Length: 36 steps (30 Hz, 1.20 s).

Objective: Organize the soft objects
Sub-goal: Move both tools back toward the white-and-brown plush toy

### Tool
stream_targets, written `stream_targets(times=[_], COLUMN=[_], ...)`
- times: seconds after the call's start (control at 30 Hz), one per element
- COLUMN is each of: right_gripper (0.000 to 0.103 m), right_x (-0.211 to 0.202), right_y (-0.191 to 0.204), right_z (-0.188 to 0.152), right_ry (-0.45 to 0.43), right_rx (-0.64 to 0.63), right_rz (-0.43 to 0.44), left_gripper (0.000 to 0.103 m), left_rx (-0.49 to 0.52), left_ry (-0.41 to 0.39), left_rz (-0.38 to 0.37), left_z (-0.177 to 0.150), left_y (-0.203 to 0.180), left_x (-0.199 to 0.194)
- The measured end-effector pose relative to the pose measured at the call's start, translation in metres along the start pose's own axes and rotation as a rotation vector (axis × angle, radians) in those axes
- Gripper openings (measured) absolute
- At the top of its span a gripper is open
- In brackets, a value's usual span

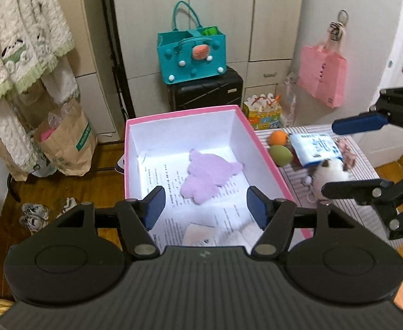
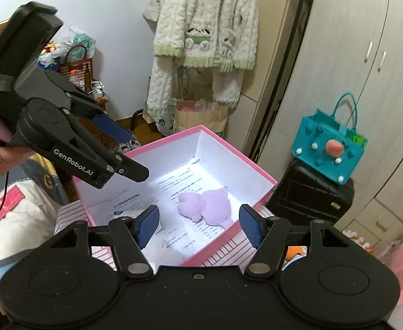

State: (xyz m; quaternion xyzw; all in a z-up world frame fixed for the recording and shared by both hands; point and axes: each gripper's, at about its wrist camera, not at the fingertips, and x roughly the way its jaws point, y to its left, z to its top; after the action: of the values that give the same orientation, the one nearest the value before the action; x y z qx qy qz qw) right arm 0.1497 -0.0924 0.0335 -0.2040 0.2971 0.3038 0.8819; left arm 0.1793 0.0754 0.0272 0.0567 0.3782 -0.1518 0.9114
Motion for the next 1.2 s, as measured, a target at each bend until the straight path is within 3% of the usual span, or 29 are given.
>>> stream_targets(times=[0.33, 0.63, 0.9, 1.2], right_gripper=[0.069, 0.069, 0.069, 0.07], right_x=[-0.05, -0.085, -0.099, -0.082], right_y=[0.009, -0.003, -0.013, -0.031], right_z=[-0.028, -0.077, -0.119, -0.161], right_ry=[0.007, 0.013, 0.028, 0.049], right_rx=[0.019, 0.077, 0.126, 0.174], right_rz=[-0.015, -0.052, -0.086, -0.071], left_gripper=[0.073, 0.076, 0.077, 0.077], left_rx=[0.099, 0.215, 0.307, 0.322], left_ry=[0.024, 0.028, 0.038, -0.004], left_rz=[-0.083, -0.156, -0.251, -0.261], left_z=[-0.01, -0.024, -0.035, -0.034], left_y=[-0.042, -0.091, -0.127, -0.155], left_x=[-0.03, -0.038, -0.022, 0.016])
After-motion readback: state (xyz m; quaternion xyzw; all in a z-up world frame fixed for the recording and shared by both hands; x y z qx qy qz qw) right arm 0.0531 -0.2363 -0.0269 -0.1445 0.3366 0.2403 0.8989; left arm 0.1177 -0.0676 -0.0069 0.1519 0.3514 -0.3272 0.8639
